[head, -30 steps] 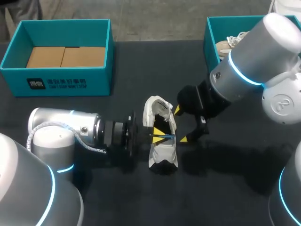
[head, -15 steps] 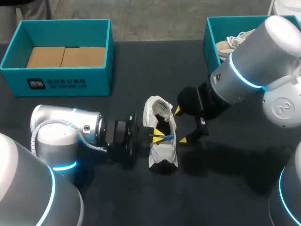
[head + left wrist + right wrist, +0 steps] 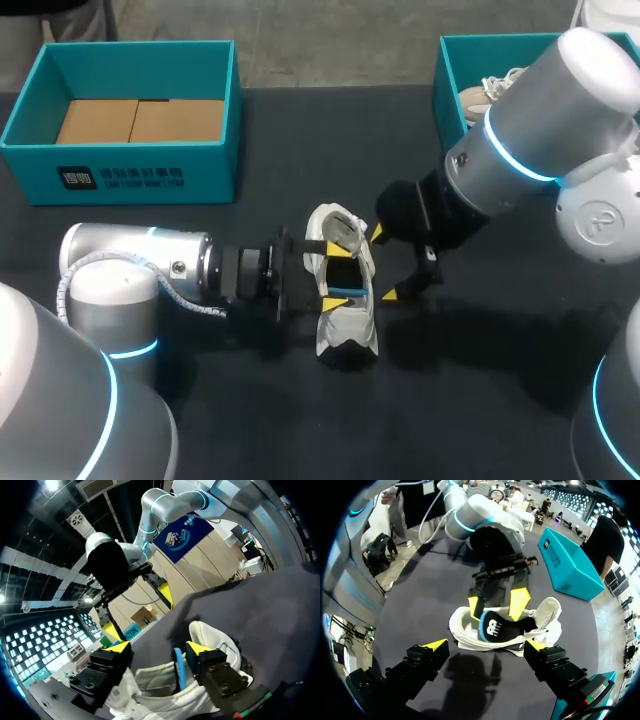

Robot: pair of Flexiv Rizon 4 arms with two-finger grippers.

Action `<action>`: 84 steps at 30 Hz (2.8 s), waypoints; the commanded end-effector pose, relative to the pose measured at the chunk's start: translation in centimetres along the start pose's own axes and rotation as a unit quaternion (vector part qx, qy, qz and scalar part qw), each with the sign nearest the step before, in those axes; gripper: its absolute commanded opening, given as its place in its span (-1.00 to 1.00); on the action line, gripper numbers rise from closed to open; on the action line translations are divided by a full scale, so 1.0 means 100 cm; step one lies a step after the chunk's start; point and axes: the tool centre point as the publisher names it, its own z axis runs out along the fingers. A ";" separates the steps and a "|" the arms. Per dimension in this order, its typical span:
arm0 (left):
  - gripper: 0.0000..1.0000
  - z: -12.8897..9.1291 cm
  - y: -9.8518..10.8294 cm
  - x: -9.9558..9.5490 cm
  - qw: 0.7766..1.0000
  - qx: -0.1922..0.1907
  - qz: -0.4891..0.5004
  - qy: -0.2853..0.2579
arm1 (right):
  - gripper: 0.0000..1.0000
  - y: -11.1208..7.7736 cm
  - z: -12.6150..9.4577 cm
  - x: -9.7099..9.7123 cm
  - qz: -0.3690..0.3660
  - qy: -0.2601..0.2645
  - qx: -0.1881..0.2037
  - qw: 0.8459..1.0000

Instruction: Take the shoe out of the shoebox, open the shoe tongue, remove and reinsert the insole, then place the shoe into the shoebox

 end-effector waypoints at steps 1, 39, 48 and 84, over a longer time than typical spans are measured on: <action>0.80 -0.007 -0.011 -0.006 1.000 -0.001 0.002 0.002 | 1.00 -0.001 -0.004 0.001 0.003 0.000 0.003 1.000; -1.00 -0.014 -0.043 -0.040 0.931 -0.009 0.065 0.360 | 1.00 -0.026 -0.069 -0.002 0.049 -0.017 0.035 0.998; -1.00 -0.014 -0.043 -0.040 0.931 -0.009 0.065 0.360 | 1.00 -0.026 -0.069 -0.002 0.049 -0.017 0.035 0.998; -1.00 -0.010 -0.029 -0.096 0.812 -0.204 0.170 0.521 | 1.00 -0.041 -0.135 -0.006 0.055 0.005 0.069 0.996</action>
